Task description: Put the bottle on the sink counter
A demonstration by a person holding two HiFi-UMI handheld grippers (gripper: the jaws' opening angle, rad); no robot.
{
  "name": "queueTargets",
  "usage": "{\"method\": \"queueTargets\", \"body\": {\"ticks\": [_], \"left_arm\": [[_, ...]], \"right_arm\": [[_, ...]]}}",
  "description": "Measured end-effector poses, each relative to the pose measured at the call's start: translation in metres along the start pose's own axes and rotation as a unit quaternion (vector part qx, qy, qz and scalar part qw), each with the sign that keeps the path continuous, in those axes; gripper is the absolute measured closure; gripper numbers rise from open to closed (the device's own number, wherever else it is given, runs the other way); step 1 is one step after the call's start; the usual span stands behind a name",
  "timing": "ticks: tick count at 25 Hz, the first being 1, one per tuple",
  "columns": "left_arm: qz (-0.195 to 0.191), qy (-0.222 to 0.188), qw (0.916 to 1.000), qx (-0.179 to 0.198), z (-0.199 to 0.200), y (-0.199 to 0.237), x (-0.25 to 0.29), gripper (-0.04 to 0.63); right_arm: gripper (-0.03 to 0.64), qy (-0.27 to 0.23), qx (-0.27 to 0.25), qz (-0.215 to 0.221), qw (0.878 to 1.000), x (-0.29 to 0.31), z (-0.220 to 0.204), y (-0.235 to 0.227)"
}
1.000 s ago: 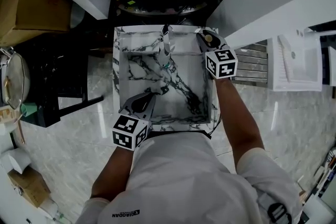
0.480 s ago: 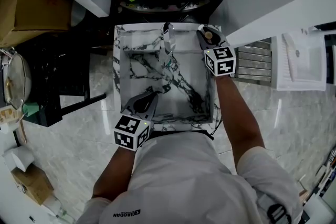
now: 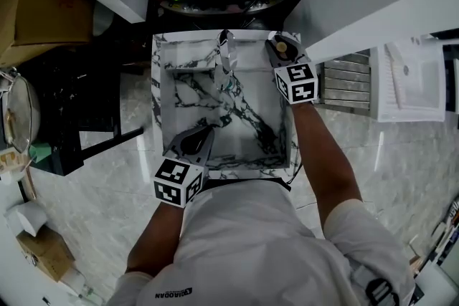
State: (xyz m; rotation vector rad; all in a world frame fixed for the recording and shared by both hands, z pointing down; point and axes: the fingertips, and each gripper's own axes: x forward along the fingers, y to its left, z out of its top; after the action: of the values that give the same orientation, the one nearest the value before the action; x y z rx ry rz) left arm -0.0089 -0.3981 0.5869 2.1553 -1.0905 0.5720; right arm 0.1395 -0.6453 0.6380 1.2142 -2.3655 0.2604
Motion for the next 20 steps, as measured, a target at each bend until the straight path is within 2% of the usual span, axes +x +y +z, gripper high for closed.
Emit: {"method": "queueTargets", "body": {"ticks": [4,14,20], "left_arm": [[-0.002,0.001,1.0000,0.001,-0.001,0.000,0.001,0.580],[-0.006,0.000,0.9999,0.009,0.000,-0.001,-0.004,0.580],[-0.002,-0.003,1.0000,0.007,-0.001,0.001,-0.010,0.580]], "right_arm": [[0.486,0.006,-0.022,-0.002,1.000,0.002,-0.003,0.004],[0.472,0.018,-0.034,-0.012,0.999,0.004,-0.003,0.004],[0.419,0.025,-0.027,-0.019,0.999,0.004,-0.005,0.003]]}}
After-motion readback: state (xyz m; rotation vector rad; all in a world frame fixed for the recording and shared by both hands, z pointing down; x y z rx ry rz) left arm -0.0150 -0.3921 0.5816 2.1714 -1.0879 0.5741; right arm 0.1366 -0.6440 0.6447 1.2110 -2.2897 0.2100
